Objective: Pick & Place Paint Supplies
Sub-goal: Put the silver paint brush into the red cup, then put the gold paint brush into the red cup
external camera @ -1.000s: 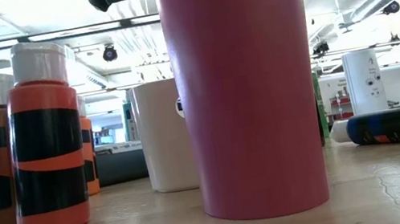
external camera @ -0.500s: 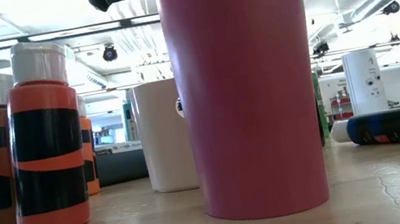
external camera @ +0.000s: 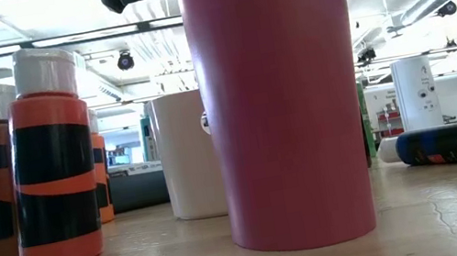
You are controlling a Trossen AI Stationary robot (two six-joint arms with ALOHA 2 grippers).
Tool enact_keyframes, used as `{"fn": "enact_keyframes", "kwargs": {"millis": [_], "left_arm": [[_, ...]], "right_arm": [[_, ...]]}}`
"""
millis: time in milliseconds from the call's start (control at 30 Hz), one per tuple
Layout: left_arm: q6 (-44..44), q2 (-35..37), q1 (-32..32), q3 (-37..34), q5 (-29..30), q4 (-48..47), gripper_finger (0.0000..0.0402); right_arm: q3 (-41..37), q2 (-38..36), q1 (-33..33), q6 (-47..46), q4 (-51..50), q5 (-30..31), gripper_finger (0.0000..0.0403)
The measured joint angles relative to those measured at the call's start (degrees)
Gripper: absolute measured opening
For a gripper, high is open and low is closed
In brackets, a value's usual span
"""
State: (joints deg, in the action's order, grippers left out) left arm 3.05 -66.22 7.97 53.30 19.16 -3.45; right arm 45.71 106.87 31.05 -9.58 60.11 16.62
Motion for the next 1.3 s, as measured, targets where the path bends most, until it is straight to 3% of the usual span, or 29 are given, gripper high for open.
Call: {"fn": "enact_keyframes", "kwargs": {"millis": [700,1300], "left_arm": [[-0.2,0.0,0.0,0.0,0.0,0.0,0.0151],[-0.3,0.0,0.0,-0.1,0.0,0.0,0.0151]], "right_arm": [[-0.1,0.0,0.1,-4.0,-7.6,0.0,0.0018],[-0.1,-3.4,-0.3,-4.4,-10.1,-0.3,0.0151]]}}
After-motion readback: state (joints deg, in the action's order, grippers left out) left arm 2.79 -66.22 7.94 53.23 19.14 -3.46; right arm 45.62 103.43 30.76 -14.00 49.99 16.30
